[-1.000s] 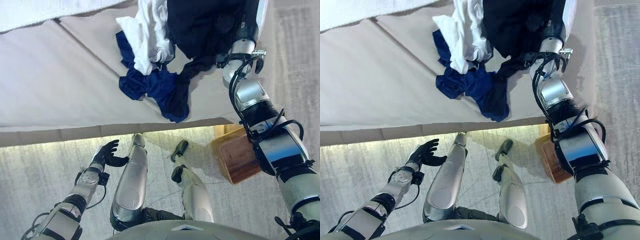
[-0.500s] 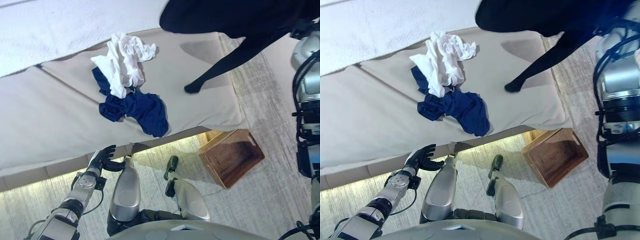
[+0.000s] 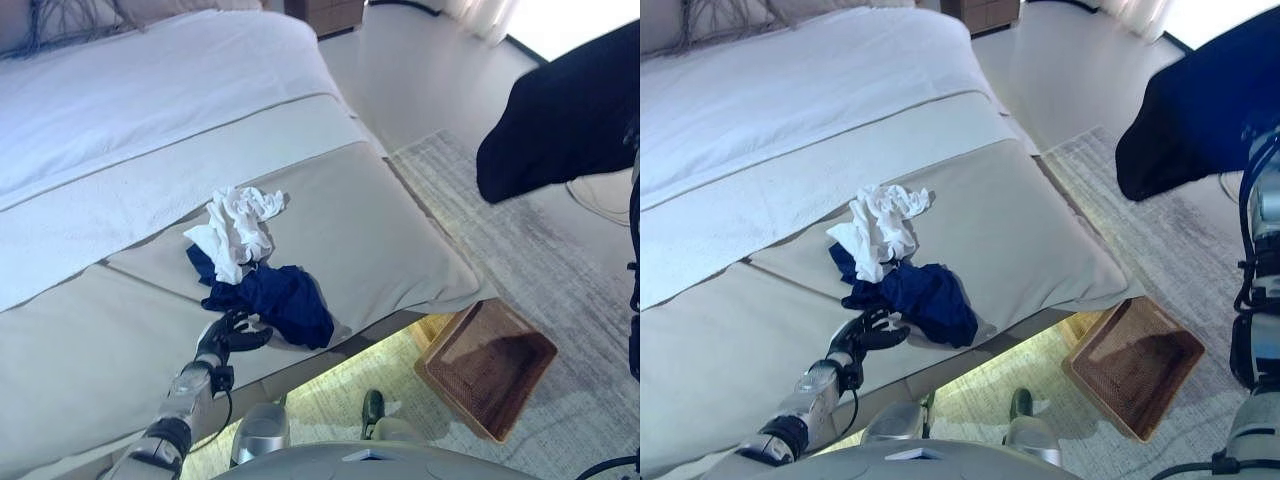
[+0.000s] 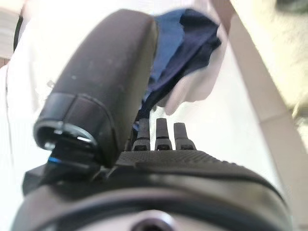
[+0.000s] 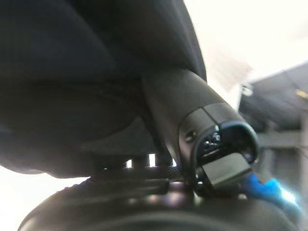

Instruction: Pick up the clothes from the bed and place them into the basket

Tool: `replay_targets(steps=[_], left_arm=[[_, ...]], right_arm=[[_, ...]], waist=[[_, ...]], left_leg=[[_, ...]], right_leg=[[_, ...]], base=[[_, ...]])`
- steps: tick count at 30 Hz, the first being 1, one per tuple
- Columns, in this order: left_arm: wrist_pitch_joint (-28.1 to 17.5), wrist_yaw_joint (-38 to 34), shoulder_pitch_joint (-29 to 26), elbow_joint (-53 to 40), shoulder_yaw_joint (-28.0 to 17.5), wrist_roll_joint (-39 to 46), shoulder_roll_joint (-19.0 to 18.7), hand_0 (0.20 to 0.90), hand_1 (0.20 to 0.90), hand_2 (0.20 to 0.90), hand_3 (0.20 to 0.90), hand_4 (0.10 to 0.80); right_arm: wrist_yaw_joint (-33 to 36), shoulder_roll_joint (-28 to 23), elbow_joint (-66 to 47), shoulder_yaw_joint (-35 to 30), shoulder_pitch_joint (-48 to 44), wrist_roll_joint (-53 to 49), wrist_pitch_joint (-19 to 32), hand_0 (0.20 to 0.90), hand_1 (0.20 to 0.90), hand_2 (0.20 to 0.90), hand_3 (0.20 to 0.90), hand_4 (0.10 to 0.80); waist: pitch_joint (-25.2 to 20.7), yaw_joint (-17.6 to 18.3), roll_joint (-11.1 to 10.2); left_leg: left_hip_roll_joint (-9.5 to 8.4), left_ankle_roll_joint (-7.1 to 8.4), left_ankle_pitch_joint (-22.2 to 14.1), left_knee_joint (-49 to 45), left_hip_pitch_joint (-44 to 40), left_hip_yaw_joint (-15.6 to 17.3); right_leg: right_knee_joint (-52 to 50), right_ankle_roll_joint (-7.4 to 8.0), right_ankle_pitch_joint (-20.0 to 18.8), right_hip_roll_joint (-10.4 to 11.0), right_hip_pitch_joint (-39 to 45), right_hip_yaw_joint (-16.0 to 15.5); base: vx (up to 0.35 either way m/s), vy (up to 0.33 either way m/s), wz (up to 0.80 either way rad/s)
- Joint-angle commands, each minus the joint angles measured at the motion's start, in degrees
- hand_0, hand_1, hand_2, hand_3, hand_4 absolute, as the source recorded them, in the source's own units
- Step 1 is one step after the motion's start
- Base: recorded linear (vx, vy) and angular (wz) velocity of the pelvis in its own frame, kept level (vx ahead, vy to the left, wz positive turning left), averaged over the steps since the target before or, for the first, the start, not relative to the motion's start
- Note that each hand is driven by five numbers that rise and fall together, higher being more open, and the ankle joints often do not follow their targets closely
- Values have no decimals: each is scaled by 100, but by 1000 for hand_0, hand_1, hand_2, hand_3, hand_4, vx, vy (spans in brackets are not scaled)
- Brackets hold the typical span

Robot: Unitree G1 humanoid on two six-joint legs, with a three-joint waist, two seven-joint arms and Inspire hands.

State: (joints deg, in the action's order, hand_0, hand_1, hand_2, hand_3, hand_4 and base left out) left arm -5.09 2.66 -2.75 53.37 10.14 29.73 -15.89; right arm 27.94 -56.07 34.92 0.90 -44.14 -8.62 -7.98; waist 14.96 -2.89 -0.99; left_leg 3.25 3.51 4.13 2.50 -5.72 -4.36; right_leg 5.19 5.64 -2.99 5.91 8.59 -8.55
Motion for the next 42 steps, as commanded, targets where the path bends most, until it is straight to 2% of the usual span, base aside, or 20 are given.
replay_targets(steps=[1,8,12,16,20,21,22,27,33,37,38,40,42], left_arm=[[-188,102,204,236,-187,813,-206,900,900,900,900,800],[-568,3,-381,-124,36,1261,-211,900,900,900,900,800],[-720,-6,-599,-100,188,1269,-265,900,900,900,900,800],[-846,-15,-708,-211,392,1345,-271,900,900,900,900,800],[-865,-27,-780,-385,455,1455,-319,900,900,900,900,800],[-860,-6,-806,-411,451,1491,-362,900,900,900,900,800],[-845,-7,-816,-433,450,1510,-387,900,900,900,900,800],[-837,57,-897,-461,444,1581,-473,900,900,900,900,800],[-845,67,-938,-477,474,1659,-522,900,900,900,900,800],[-857,80,-884,-522,459,1685,-521,900,900,900,900,800],[-840,69,-870,-557,461,1690,-525,900,900,900,900,800],[-826,79,-847,-571,471,1706,-531,900,900,900,900,800],[-729,98,-805,-615,415,1695,-606,900,900,900,900,800]], right_arm=[[-261,-639,-288,302,-177,735,199,300,300,300,200,100],[135,-538,658,1184,-1202,740,25,300,300,300,200,100],[203,-544,992,1456,-1422,683,89,300,300,300,200,100],[239,-494,1287,1734,-1724,625,130,300,300,300,200,100],[294,-364,1456,1980,-2036,680,-36,300,300,300,200,100],[398,-337,1519,2042,-2104,750,-246,486,486,486,417,317],[536,-318,1630,2113,-2186,747,-601,900,900,900,900,800],[698,-293,2279,2229,-2309,934,-894,900,900,900,900,800],[1438,-350,2380,2045,-2273,807,-1031,900,900,900,900,800],[1745,-494,2584,1868,-2193,694,-1543,900,900,900,900,800],[1674,-541,2626,1842,-2169,750,-1727,900,900,900,900,800],[1465,-614,2741,1826,-2055,755,-1715,900,900,900,900,800],[180,-669,2621,1975,-1990,1410,-2525,900,900,900,900,800]], waist=[[-855,-142,-133],[-7,-147,250],[425,-57,493],[765,31,752],[1020,81,918],[1085,86,950],[1121,82,967],[1276,64,993],[1358,93,986],[1343,113,919],[1332,113,889],[1296,112,848],[1207,83,742]], left_leg=[[-8,74,-394,-224,61,-102],[-8,168,-263,-691,999,-320],[-1,204,-179,-937,1477,-335],[1,200,-70,-1048,1978,-244],[10,162,16,-1073,2393,-96],[-8,144,31,-1083,2506,-60],[-14,123,42,-1095,2595,-17],[-34,76,70,-1170,2878,87],[-31,62,77,-1191,2966,131],[-11,77,80,-1161,2940,171],[0,84,60,-1158,2899,198],[26,90,59,-1137,2831,227],[41,108,21,-1182,2777,262]], right_leg=[[-1045,-451,642,-241,-367,-9],[-1356,-512,647,-195,-1159,-12],[-1627,-538,701,-134,-1614,7],[-1864,-559,705,-123,-2238,74],[-2103,-573,694,-136,-2856,150],[-2174,-581,694,-141,-3016,179],[-2238,-584,694,-140,-3146,196],[-2417,-576,679,-165,-3476,246],[-2451,-570,669,-199,-3559,269],[-2304,-545,596,-212,-3500,265],[-2276,-540,605,-203,-3454,252],[-2209,-545,583,-204,-3369,224],[-2182,-534,576,-173,-3285,174]], base=[[-40,-140,-7],[-327,-132,-9],[-237,-45,-11],[-186,8,-21],[-175,39,-28],[-158,32,-25],[-134,21,-17],[-87,-22,-12],[-45,-2,-1],[-36,26,1],[-18,41,1],[6,51,2],[12,41,0]])
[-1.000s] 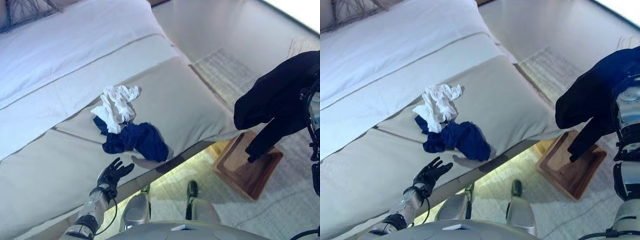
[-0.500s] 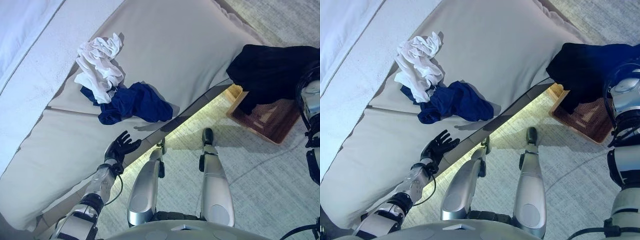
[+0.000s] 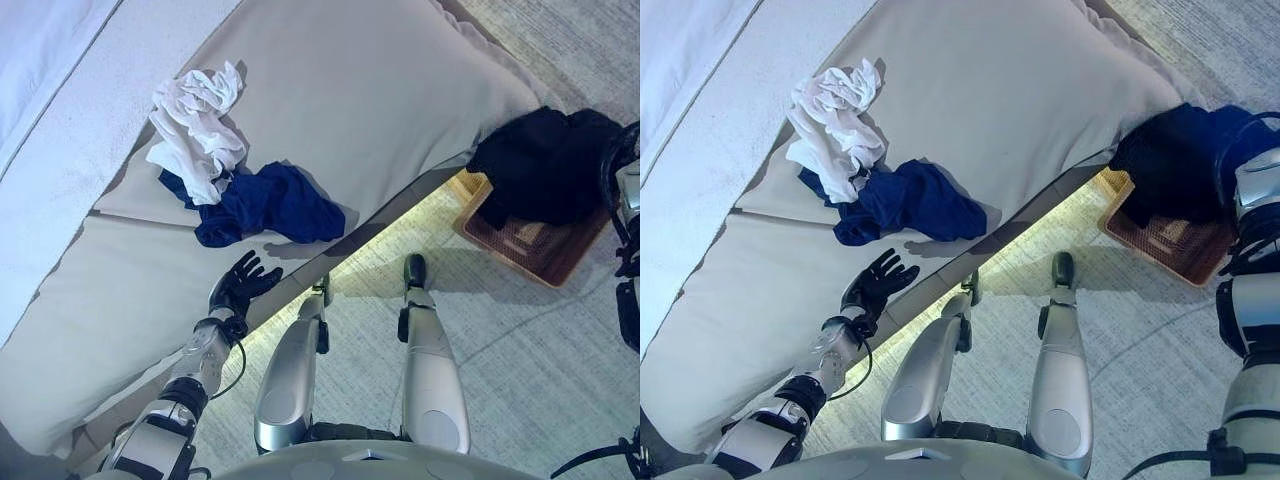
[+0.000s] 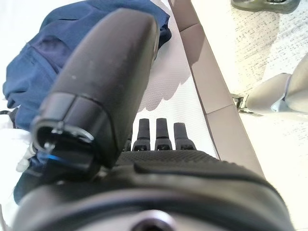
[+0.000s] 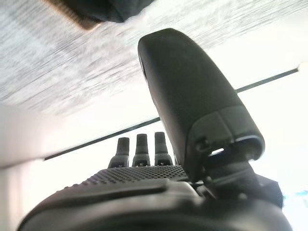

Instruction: Pick up the clothes from the bed and place them into the basket

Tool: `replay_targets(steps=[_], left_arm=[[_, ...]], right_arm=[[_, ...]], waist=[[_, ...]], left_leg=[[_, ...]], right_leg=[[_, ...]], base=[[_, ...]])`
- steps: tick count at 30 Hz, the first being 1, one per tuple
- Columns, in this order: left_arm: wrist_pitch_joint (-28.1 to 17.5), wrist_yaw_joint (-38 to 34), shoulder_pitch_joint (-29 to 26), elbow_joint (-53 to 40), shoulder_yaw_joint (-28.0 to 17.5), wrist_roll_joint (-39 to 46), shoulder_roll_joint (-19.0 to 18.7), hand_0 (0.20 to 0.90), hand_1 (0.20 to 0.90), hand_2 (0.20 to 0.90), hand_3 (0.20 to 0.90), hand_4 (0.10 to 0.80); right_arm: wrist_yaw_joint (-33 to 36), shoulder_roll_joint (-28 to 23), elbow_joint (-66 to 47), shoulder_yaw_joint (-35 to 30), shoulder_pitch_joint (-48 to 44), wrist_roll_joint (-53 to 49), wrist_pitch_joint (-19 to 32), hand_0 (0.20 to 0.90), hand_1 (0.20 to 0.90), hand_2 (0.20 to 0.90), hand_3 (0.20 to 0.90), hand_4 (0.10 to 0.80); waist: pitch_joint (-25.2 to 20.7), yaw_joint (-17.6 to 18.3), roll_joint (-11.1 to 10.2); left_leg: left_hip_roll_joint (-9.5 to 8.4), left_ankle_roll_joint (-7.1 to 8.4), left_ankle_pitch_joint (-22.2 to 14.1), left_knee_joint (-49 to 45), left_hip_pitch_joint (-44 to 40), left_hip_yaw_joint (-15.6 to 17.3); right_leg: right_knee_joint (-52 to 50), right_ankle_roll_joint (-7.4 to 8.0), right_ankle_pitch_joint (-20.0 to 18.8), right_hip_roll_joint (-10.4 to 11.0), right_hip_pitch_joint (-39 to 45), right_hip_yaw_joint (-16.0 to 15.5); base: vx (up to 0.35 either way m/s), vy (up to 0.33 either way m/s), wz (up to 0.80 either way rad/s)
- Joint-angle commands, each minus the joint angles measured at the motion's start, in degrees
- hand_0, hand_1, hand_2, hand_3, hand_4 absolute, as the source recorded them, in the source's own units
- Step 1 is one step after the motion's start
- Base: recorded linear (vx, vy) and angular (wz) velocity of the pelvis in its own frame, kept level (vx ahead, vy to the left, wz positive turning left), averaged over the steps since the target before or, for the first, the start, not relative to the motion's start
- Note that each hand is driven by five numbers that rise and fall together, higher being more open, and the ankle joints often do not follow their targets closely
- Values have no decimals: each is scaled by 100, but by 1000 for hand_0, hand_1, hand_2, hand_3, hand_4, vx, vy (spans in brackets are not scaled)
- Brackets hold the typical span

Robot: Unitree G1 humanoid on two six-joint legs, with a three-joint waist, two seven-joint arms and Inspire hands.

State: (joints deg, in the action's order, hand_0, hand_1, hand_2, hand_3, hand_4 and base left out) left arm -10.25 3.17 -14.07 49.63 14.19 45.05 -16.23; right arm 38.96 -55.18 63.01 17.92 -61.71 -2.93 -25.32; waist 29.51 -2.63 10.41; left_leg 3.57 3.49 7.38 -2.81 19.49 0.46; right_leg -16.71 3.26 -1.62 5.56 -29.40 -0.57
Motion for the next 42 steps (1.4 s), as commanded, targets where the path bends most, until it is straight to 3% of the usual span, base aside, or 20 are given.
replay_targets(steps=[1,3,4,7,9,12,14,15,17,18,19,20,21,23,24,27,29,34,38,42], left_arm=[[-174,59,336,-245,-22,166,-608,900,900,900,900,800],[-44,78,314,-276,-82,162,-712,900,900,900,900,800],[73,106,296,-275,-157,104,-838,900,900,900,900,800],[302,111,202,-272,-242,20,-1029,900,900,900,900,800],[406,157,172,-231,-310,-121,-1114,900,900,900,900,800],[423,135,255,-200,-311,-303,-1129,900,900,900,900,800],[411,117,325,-162,-288,-288,-1119,900,900,900,900,800],[293,88,478,-85,-277,-273,-1015,900,900,900,900,800],[203,39,584,-31,-261,-206,-933,900,900,900,900,800],[156,-22,728,-8,-301,-173,-790,900,900,900,900,800],[134,-52,787,29,-344,-163,-711,900,900,900,900,800],[114,-54,838,68,-363,-160,-659,900,900,900,900,800],[121,-68,885,122,-420,-176,-562,900,900,900,900,800],[209,-122,890,178,-514,-245,-444,900,900,900,900,800],[242,-86,889,259,-582,-328,-415,900,900,900,900,800],[302,-84,920,367,-691,-503,-330,900,900,900,900,800],[260,-66,959,320,-591,-721,-302,900,900,900,900,800],[250,-63,744,184,-237,-838,-520,900,900,900,900,800],[219,-138,464,270,-87,-823,-651,900,900,900,900,800],[194,-251,295,284,-57,-749,-704,900,900,900,900,800]], right_arm=[[-1632,-796,-127,421,-258,1075,-1005,900,900,900,900,800],[-3015,-873,52,770,-313,1776,-1377,900,900,900,900,800],[-4409,-924,402,1122,-285,2175,-1368,900,900,900,900,800],[-5357,-980,834,1228,-53,2220,-1170,900,900,900,900,800],[-5323,-1012,1146,1088,166,2141,-1096,900,900,900,900,800],[-4587,-1045,1375,627,422,1642,-1020,900,900,900,900,800],[-3438,-1091,1266,463,337,1442,-899,900,900,900,900,800],[-2357,-1098,959,327,214,1153,-728,900,900,900,900,800],[-1697,-1098,490,195,166,929,-565,900,900,900,900,800],[-638,-1101,-587,40,130,738,-250,900,900,900,900,800],[-275,-1056,-1241,-104,151,682,-35,900,900,900,900,800],[-250,-986,-1763,-278,244,624,124,900,900,900,900,800],[-449,-836,-2560,-528,467,305,620,900,900,900,900,800],[-1463,-578,-3469,-754,819,-16,1041,900,900,900,900,800],[-2066,-463,-3852,-698,946,-154,984,900,900,900,900,800],[-3651,-271,-3829,-364,1251,205,1176,900,900,900,900,800],[-3936,-100,-3236,101,1264,778,1480,900,900,900,900,800],[-3921,815,-2220,1047,698,1131,1378,900,900,900,900,800],[-3461,1610,-1253,1268,88,1048,1447,900,900,900,900,800],[-3064,2049,-622,1413,-341,1191,1442,900,900,900,900,800]], waist=[[-280,40,-437],[-334,-6,-528],[-396,-48,-641],[-492,-122,-790],[-530,-176,-865],[-626,-265,-950],[-667,-287,-954],[-720,-276,-955],[-762,-259,-956],[-815,-235,-972],[-863,-211,-986],[-903,-196,-995],[-939,-189,-1012],[-1007,-196,-1055],[-1006,-228,-1091],[-1076,-359,-1229],[-1035,-589,-1319],[-662,-1164,-1438],[-434,-1561,-1468],[-276,-1857,-1479]], left_leg=[[15,110,-302,-642,234,-209],[24,112,-293,-587,155,-199],[38,103,-305,-574,96,-184],[44,79,-284,-464,-31,-189],[60,58,-302,-398,-165,-190],[53,37,-305,-258,-366,-201],[37,32,-315,-177,-485,-209],[24,28,-339,-124,-600,-183],[3,30,-359,-86,-666,-155],[-42,28,-408,-59,-762,-137],[-80,18,-423,-53,-781,-136],[-104,11,-452,-56,-811,-134],[-149,-6,-512,-81,-859,-131],[-220,-37,-543,-151,-838,-153],[-266,-54,-605,-225,-875,-186],[-390,-108,-663,-419,-854,-314],[-505,-177,-733,-599,-831,-458],[-679,-330,-853,-870,-694,-826],[-768,-401,-789,-893,-409,-1069],[-862,-434,-655,-775,-138,-1299]], right_leg=[[25,-294,431,-128,542,-645],[99,-294,408,-116,636,-683],[118,-291,395,-109,699,-703],[232,-293,347,-119,855,-740],[275,-280,359,-112,1003,-796],[529,-234,265,-120,1294,-900],[666,-204,212,-120,1448,-918],[755,-174,183,-109,1566,-893],[817,-151,163,-94,1633,-877],[904,-127,151,-73,1751,-854],[951,-116,125,-58,1785,-838],[966,-104,130,-46,1817,-824],[953,-79,158,-5,1863,-814],[946,-65,151,75,1886,-837],[901,-65,201,120,1946,-854],[878,-74,213,228,2070,-968],[880,-61,189,319,2216,-1099],[891,77,44,476,2393,-1407],[953,216,-70,536,2340,-1578],[997,294,-165,552,2165,-1692]], base=[[0,0,0],[0,0,0],[13,-18,13],[42,-64,22],[69,-53,16],[70,0,14],[82,124,10],[85,198,8],[90,236,3],[121,291,-4],[132,304,-9],[112,269,-10],[89,275,-8],[65,271,3],[62,228,7],[107,179,20],[144,156,52],[59,84,55],[-19,50,43],[-34,55,48]])
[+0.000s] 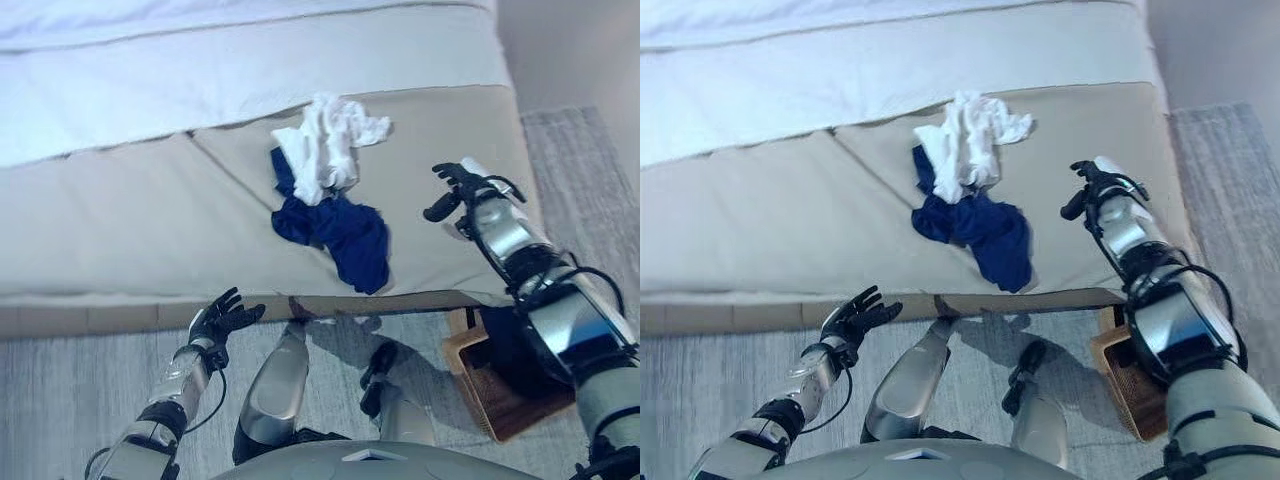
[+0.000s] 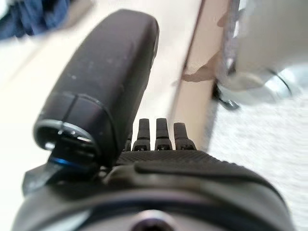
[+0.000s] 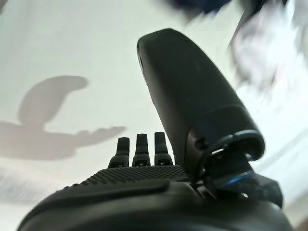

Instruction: Pick up the clothes from the bed and place them into the basket

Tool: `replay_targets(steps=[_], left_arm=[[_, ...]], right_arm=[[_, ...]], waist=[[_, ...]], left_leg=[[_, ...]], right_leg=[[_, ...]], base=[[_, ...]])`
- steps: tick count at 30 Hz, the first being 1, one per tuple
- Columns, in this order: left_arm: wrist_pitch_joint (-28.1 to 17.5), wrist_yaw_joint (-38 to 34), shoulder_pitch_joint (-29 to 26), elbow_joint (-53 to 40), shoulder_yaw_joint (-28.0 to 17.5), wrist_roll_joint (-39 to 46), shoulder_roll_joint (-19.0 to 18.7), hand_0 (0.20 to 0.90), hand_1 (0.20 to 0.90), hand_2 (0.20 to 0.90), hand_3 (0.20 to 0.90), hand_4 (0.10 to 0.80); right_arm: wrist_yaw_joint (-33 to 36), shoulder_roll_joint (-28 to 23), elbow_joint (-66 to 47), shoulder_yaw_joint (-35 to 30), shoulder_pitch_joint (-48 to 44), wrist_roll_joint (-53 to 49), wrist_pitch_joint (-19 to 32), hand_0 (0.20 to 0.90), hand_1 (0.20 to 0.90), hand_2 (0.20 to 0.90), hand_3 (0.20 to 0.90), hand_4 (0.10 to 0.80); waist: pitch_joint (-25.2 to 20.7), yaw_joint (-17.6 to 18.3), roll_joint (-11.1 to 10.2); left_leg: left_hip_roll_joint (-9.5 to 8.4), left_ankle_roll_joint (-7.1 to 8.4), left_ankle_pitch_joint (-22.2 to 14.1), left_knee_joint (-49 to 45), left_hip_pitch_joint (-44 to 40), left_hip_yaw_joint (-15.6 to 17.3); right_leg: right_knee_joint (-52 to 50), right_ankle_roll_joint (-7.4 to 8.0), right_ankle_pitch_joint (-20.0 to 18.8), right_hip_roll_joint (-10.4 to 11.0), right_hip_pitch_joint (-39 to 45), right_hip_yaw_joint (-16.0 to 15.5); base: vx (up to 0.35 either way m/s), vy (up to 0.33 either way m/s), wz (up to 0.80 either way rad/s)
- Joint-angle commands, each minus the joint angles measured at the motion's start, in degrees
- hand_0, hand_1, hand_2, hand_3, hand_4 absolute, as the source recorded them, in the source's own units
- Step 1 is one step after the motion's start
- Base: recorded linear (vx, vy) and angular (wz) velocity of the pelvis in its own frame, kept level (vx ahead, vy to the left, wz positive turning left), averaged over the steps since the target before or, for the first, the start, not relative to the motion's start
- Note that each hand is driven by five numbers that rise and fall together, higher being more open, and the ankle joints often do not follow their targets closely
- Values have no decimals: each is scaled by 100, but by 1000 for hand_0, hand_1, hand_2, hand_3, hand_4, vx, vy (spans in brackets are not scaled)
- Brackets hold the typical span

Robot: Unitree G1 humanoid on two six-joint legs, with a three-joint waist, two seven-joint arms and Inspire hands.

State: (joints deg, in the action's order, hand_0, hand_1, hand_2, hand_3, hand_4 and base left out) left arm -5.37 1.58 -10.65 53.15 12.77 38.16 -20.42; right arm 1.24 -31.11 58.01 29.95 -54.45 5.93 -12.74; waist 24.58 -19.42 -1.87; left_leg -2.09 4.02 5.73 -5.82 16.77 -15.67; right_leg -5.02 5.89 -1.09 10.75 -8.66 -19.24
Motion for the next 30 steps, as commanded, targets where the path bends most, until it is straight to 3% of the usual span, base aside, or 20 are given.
replay_targets(steps=[1,8,18,19,25,26,28,30], left_arm=[[-298,-125,-70,-57,67,-45,-287,900,900,900,900,800],[-487,-156,-16,121,21,46,-170,900,900,900,900,800],[-732,216,59,162,181,209,19,900,900,900,900,800],[-721,243,76,132,173,214,24,900,900,900,900,800],[-694,276,145,-27,300,213,9,900,900,900,900,800],[-691,318,172,-66,309,262,-43,900,900,900,900,800],[-686,356,211,-115,309,315,-90,900,900,900,900,800],[-691,382,300,-206,286,323,-129,900,900,900,900,800]], right_arm=[[861,-292,-7,260,-1145,321,206,900,900,900,900,800],[2616,139,333,53,-1546,411,399,900,900,900,900,800],[3529,255,627,104,-1913,490,441,900,900,900,900,800],[3531,261,598,105,-1929,547,446,900,900,900,900,800],[3523,180,559,390,-2182,1061,396,900,900,900,900,800],[2893,98,633,689,-2345,1365,84,900,900,900,900,800],[2269,50,801,1081,-2524,1722,-241,900,900,900,900,800],[2049,13,904,1374,-2630,1931,-346,900,900,900,900,800]], waist=[[244,-243,-255],[404,-589,-193],[521,-873,-79],[517,-892,-98],[520,-1002,-115],[522,-1052,-158],[522,-1114,-200],[522,-1174,-247]], left_leg=[[-307,-485,-464,-448,190,267],[-390,-475,-402,-507,480,73],[-468,-461,-398,-671,646,-161],[-431,-445,-575,-686,579,-171],[-411,-426,-581,-724,648,-273],[-399,-411,-560,-739,720,-323],[-385,-395,-533,-733,781,-373],[-369,-382,-518,-732,846,-432]], right_leg=[[-171,46,-228,33,47,144],[-346,57,-209,92,-124,-74],[-578,51,-114,221,-132,-261],[-629,85,31,196,-91,-216],[-714,95,59,207,-145,-286],[-748,107,61,202,-214,-318],[-747,120,79,179,-270,-356],[-711,130,67,151,-308,-410]], base=[[-31,69,33],[7,66,32],[40,27,13],[138,-45,5],[65,-20,14],[42,-26,8],[23,-16,3],[26,-33,2]])
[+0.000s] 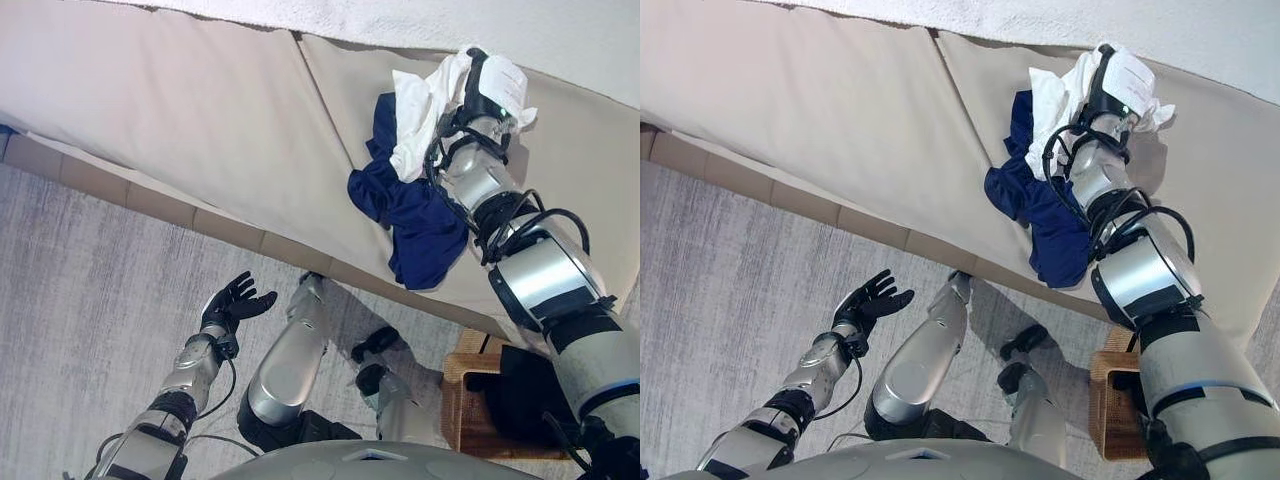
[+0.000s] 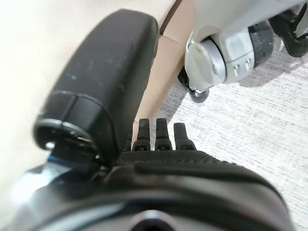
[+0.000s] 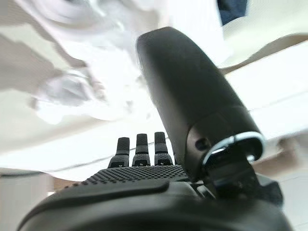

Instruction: Pick up the clothes from the bed and place them into the basket

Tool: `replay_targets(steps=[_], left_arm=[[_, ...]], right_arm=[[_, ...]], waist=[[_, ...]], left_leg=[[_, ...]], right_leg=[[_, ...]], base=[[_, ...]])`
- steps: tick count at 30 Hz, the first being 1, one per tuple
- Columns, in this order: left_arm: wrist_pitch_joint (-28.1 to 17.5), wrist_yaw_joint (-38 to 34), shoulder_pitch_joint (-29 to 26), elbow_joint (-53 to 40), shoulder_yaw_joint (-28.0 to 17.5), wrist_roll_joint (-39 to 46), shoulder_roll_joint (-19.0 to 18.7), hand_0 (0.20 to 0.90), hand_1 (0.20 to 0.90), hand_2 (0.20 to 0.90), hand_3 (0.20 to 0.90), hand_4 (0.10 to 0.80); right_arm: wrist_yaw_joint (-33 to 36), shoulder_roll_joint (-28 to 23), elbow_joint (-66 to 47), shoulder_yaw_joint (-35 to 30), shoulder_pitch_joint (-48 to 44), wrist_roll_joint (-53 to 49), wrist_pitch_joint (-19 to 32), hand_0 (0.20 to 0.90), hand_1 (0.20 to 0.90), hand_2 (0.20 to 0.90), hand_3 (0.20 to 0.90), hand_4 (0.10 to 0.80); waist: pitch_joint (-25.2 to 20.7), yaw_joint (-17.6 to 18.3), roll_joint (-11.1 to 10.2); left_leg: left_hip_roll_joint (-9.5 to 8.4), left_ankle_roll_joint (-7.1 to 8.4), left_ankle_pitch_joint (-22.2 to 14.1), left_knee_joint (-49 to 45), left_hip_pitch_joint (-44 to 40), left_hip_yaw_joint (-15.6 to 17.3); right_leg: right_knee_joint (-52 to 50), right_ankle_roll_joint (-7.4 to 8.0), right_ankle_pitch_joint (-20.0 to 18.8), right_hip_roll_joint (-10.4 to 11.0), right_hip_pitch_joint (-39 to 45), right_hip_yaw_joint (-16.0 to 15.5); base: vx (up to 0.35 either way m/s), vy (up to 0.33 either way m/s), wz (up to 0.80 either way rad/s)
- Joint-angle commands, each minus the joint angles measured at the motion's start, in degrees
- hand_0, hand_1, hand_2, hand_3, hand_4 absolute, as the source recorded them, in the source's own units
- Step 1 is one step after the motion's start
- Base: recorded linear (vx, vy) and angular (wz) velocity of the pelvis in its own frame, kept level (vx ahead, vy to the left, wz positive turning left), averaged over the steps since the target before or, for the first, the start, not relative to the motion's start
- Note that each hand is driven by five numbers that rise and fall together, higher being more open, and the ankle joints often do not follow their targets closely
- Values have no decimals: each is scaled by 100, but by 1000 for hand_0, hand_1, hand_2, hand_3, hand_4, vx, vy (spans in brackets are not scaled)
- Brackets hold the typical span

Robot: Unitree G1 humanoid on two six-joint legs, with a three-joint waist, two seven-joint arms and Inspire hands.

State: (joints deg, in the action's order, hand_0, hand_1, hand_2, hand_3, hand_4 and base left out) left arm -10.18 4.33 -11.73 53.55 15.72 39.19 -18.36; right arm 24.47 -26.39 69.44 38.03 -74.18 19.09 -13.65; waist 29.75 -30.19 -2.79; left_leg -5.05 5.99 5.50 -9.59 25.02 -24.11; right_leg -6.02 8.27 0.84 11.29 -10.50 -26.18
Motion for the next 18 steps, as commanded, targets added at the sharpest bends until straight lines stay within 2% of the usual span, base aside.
replay_targets(steps=[1,4,6,8,9,10,12,15,16,18], left_arm=[[-234,144,452,-255,-3,244,-361,900,900,900,900,800],[-242,235,597,-321,-44,198,-409,900,900,900,900,800],[-240,295,645,-323,-55,196,-439,900,900,900,900,800],[-195,324,690,-359,-96,153,-445,900,900,900,900,800],[-190,348,726,-379,-137,106,-443,900,900,900,900,800],[-211,387,781,-399,-184,84,-453,900,900,900,900,800],[-239,459,836,-390,-252,91,-471,900,900,900,900,800],[-263,553,851,-328,-392,22,-539,900,900,900,900,800],[-261,561,827,-302,-420,25,-576,900,900,900,900,800],[-290,526,752,-211,-484,94,-642,900,900,900,900,800]], right_arm=[[-350,-452,-195,685,-732,663,-349,900,900,900,900,800],[-461,-433,-104,967,-928,1197,-451,900,900,900,900,800],[-576,-368,-75,1072,-1066,1089,-608,900,900,900,900,800],[-1073,-344,12,1116,-1142,870,-1006,900,900,900,900,800],[-1393,-338,101,1090,-1116,615,-1239,733,733,733,705,605],[-1607,-317,215,1052,-1075,63,-1501,300,300,300,200,100],[-2075,-257,429,909,-1005,-563,-1923,300,300,300,200,100],[-2216,-237,756,696,-901,-1134,-1897,300,300,300,200,100],[-2009,-283,759,649,-891,-1328,-1785,300,300,300,200,100],[-822,-470,595,412,-1005,-1955,-1291,300,300,300,200,100]], waist=[[4,-130,-177],[4,-240,-208],[4,-311,-235],[4,-348,-259],[4,-360,-273],[4,-368,-294],[4,-385,-323],[4,-424,-354],[4,-414,-368],[4,-336,-458]], left_leg=[[-69,-566,-473,-358,64,387],[-56,-537,-439,-369,169,301],[-45,-521,-423,-387,255,259],[-53,-512,-406,-402,348,262],[-51,-512,-398,-406,407,271],[-42,-509,-390,-410,469,268],[-24,-494,-392,-425,530,264],[16,-484,-420,-411,507,239],[33,-479,-437,-414,485,238],[93,-474,-484,-381,370,279]], right_leg=[[-605,-104,-131,81,-153,254],[-599,-102,-145,48,-228,156],[-626,-101,-153,33,-311,74],[-630,-94,-165,19,-399,7],[-618,-90,-180,10,-447,-29],[-586,-80,-202,-15,-490,-68],[-558,-81,-220,-33,-548,-132],[-527,-75,-248,-41,-493,-210],[-534,-71,-265,-36,-469,-213],[-527,-65,-286,-63,-393,-117]], base=[[28,-33,10],[37,-22,19],[33,-10,13],[6,8,13],[-12,-22,10],[-15,-38,3],[-20,-45,10],[0,-69,12],[4,-84,2],[-12,-78,-2]])
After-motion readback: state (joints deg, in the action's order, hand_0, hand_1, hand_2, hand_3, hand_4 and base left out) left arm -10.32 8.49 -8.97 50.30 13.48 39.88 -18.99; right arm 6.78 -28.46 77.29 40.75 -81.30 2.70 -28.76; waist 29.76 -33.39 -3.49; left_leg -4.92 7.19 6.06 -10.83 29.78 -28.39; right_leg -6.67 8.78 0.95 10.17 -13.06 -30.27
